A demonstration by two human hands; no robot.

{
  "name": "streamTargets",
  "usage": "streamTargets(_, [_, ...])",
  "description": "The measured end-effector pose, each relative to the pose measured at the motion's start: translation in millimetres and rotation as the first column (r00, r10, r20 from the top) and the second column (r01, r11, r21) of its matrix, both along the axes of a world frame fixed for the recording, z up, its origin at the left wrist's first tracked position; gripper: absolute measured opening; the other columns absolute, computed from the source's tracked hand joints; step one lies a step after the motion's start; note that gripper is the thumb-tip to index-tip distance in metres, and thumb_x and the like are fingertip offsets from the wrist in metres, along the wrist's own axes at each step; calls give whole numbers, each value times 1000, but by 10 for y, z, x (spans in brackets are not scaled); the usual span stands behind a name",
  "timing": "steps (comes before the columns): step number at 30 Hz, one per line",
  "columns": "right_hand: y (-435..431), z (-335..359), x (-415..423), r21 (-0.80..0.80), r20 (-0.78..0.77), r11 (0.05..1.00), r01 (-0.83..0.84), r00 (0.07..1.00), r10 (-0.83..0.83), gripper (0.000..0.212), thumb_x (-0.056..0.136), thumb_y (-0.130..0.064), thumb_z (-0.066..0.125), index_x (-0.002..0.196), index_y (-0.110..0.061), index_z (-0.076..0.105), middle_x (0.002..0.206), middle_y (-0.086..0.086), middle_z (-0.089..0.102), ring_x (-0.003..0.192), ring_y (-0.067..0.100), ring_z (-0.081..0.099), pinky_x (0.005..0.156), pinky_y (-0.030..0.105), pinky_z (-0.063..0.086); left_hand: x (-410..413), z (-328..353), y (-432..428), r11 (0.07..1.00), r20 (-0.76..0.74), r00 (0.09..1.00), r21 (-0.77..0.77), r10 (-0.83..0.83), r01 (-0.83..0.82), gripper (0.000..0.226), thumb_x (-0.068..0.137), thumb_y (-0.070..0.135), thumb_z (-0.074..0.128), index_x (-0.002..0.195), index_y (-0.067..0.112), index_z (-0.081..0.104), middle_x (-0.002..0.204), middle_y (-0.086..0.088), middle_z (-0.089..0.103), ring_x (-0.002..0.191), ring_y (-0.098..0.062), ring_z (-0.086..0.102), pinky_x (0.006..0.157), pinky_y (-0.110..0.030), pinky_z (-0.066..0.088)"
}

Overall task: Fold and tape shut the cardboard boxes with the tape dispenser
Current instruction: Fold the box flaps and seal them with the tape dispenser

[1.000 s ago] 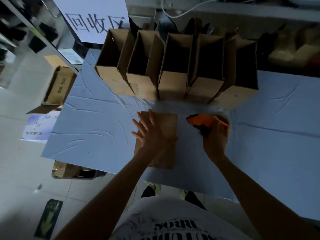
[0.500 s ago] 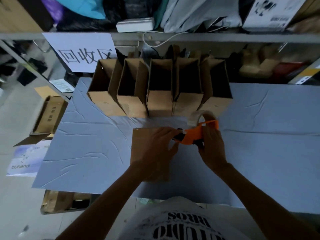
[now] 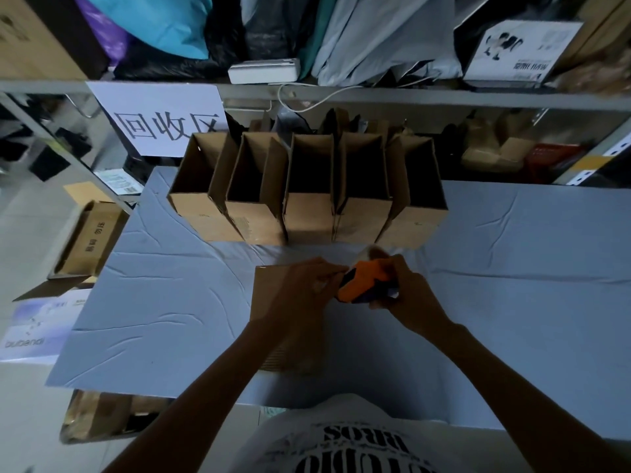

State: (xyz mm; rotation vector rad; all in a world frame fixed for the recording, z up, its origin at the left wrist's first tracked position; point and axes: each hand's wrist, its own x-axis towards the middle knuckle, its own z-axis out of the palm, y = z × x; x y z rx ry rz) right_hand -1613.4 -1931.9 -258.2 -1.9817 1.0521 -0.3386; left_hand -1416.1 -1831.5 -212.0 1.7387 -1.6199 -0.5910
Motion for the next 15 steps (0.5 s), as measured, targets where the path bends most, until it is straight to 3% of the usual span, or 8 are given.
streamTargets(5, [-15, 24, 13, 79, 16, 992, -95, 995, 94, 67, 73, -4, 78, 130, -21, 48, 109, -19, 52, 99, -2, 50, 73, -4, 39, 71, -138, -33, 987, -147, 985, 147, 93, -72, 16, 91, 13, 62, 104, 11, 70, 88, 7, 66, 70, 19, 55, 70, 2, 38])
streamTargets(8, [-43, 21, 26, 97, 22, 988, -121, 993, 119, 61, 77, -3, 74, 128, -24, 47, 113, -14, 52, 100, -11, 49, 77, -6, 34, 157, -173, -80, 972, -276, 952, 223, 130, -68, 24, 89, 3, 60, 113, 6, 64, 87, -1, 67, 75, 5, 63, 71, -9, 49])
streamTargets(11, [-57, 24, 14, 122, -26, 977, -176, 983, 181, 64, 80, -12, 74, 136, -18, 43, 125, -4, 53, 117, 10, 51, 90, 8, 36, 227, -182, -129, 970, -345, 934, 245, 93, -6, 17, 89, -2, 58, 105, -2, 64, 93, -14, 65, 85, -23, 64, 79, -31, 51])
streamTargets(13, [-71, 34, 3, 110, -71, 975, -191, 977, 199, 85, 71, -22, 82, 142, -19, 35, 131, -4, 49, 122, 12, 47, 98, 23, 37, 248, -193, -157, 949, -430, 891, 314, 148, -6, 10, 91, 1, 56, 94, 2, 65, 85, -12, 65, 78, -22, 65, 76, -33, 52])
streamTargets(15, [-83, 54, 15, 26, -131, 978, -209, 969, 211, 95, 60, -33, 88, 138, -24, 34, 124, -10, 49, 114, 7, 48, 96, 26, 40, 242, -215, -183, 910, -483, 851, 415, 208, 13, 14, 93, 3, 53, 89, 11, 64, 80, -5, 65, 70, -9, 66, 71, -25, 54])
